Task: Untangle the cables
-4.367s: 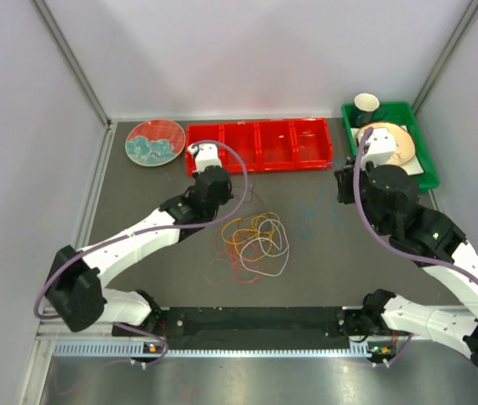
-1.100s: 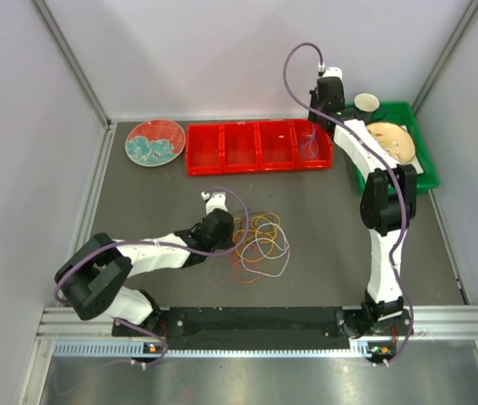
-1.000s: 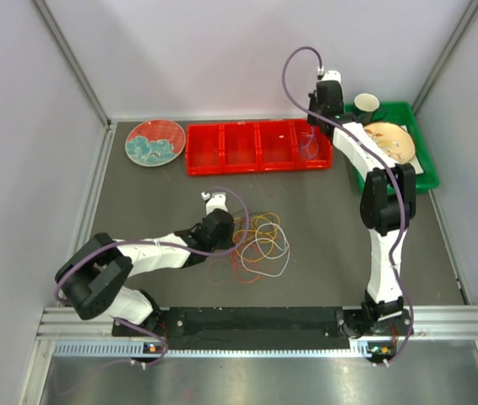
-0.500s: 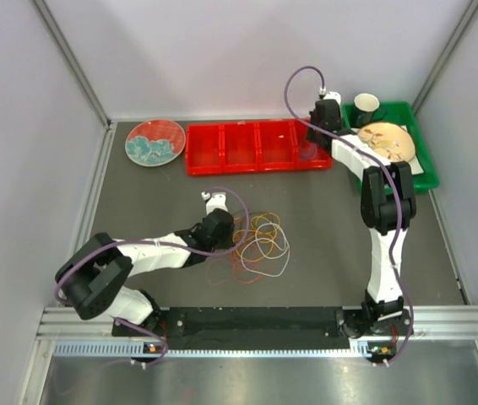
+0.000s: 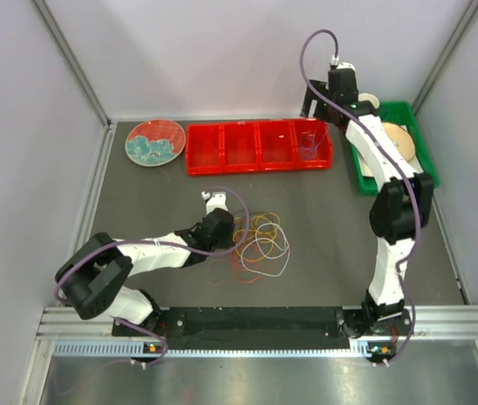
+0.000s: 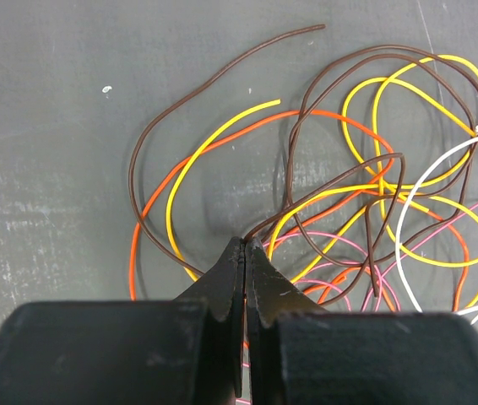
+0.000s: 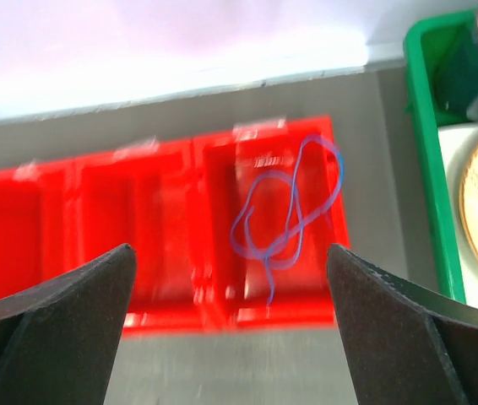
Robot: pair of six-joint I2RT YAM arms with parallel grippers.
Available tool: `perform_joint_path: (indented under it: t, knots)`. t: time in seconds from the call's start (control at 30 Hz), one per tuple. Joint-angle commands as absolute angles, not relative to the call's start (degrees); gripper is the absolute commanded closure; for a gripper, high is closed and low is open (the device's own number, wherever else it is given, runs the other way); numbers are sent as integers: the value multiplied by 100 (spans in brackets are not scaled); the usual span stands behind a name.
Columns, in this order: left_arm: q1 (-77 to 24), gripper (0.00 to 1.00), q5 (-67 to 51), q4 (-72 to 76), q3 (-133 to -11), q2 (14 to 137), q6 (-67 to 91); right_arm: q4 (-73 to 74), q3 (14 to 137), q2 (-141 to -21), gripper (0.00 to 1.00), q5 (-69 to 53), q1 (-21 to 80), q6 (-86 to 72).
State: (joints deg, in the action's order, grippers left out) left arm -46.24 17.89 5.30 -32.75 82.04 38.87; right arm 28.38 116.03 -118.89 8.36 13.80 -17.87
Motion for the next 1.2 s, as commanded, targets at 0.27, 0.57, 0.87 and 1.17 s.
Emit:
perform_joint_path:
  t: [0.27,0.57,0.87,1.17]
  knots:
    - [-4641,100,1925,484,-3577,8314,3929,2506,7483,-8246,12,81,2793,-2478]
    - [-4641,100,1934,439,-3551,8218,3964,2277,4739,-6619,17,-447,3261,-3198]
    - [-4641,100,1916,396,-3577,8226,3955,1547,3410,-6020,18,-1099,3665,-3585]
    - [-4772,100,2161,-191,-3971,8069,3876,1450,3401,-6495,23,-765,3973,-3920]
